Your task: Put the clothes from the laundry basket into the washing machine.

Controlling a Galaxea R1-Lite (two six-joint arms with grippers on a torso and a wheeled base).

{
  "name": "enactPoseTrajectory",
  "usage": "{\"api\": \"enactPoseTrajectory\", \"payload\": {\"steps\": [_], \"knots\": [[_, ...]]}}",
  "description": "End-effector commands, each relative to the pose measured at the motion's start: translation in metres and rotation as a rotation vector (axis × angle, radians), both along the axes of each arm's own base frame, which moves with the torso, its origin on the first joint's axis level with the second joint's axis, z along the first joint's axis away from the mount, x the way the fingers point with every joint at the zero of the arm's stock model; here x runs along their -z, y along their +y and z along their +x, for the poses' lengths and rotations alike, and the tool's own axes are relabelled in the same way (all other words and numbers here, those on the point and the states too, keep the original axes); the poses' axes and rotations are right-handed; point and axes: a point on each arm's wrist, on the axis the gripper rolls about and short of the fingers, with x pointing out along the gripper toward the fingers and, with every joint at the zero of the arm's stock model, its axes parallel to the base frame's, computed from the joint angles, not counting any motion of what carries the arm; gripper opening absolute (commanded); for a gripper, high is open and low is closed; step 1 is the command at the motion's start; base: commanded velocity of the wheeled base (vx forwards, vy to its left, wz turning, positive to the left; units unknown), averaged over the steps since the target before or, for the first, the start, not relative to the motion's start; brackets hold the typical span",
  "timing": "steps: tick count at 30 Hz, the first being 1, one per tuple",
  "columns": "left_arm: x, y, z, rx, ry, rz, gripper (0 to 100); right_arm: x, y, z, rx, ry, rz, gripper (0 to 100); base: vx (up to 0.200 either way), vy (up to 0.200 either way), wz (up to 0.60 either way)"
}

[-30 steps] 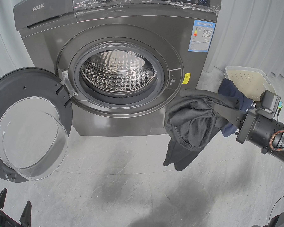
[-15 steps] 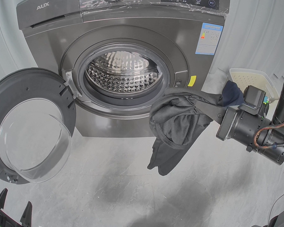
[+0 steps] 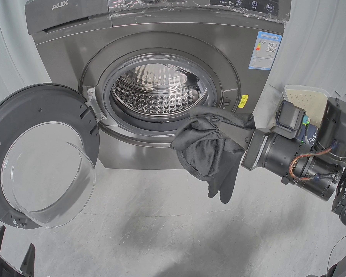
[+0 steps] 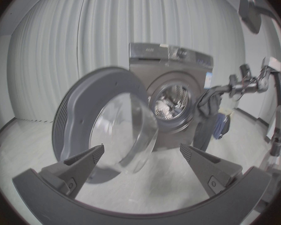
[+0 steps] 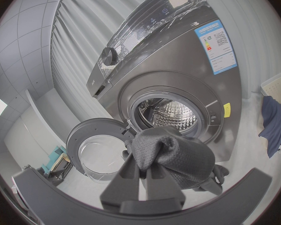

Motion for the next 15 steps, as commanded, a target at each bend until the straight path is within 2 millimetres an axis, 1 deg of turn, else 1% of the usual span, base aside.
{"api": "enactPoseTrajectory", "payload": {"steps": [1, 2, 3, 4, 6, 8, 9, 11, 13, 15], "knots": [[-0.072, -0.004, -0.011, 0.222, -0.140, -0.031, 100, 0.002, 0.017, 0.001, -0.041, -0.026, 0.026, 0, 0.000, 0.000, 0.00], [-0.073, -0.006, -0.005, 0.288, -0.098, -0.037, 100, 0.000, 0.021, 0.002, -0.049, -0.034, 0.036, 0, 0.000, 0.000, 0.00], [-0.074, -0.006, -0.003, 0.308, -0.085, -0.040, 100, 0.000, 0.022, 0.002, -0.052, -0.035, 0.040, 0, 0.000, 0.000, 0.00], [-0.077, -0.009, 0.016, 0.420, 0.032, -0.057, 100, -0.003, 0.027, 0.003, -0.064, -0.037, 0.069, 0, 0.000, 0.000, 0.00], [-0.083, -0.011, 0.039, 0.500, 0.138, -0.074, 100, -0.007, 0.032, 0.004, -0.075, -0.045, 0.101, 0, 0.000, 0.000, 0.00], [-0.093, -0.012, 0.062, 0.553, 0.176, -0.074, 100, -0.010, 0.037, 0.005, -0.085, -0.053, 0.119, 0, 0.000, 0.000, 0.00], [-0.093, -0.012, 0.062, 0.553, 0.176, -0.074, 100, -0.010, 0.037, 0.005, -0.085, -0.053, 0.119, 0, 0.000, 0.000, 0.00], [-0.099, -0.016, 0.095, 0.624, 0.216, -0.067, 100, -0.012, 0.040, 0.005, -0.099, -0.065, 0.130, 0, 0.000, 0.000, 0.00], [-0.098, -0.027, 0.123, 0.715, 0.245, -0.061, 100, -0.010, 0.042, 0.005, -0.105, -0.064, 0.129, 0, 0.000, 0.000, 0.00], [-0.094, -0.037, 0.136, 0.769, 0.267, -0.057, 100, -0.010, 0.045, 0.005, -0.116, -0.062, 0.130, 0, 0.000, 0.000, 0.00]]}}
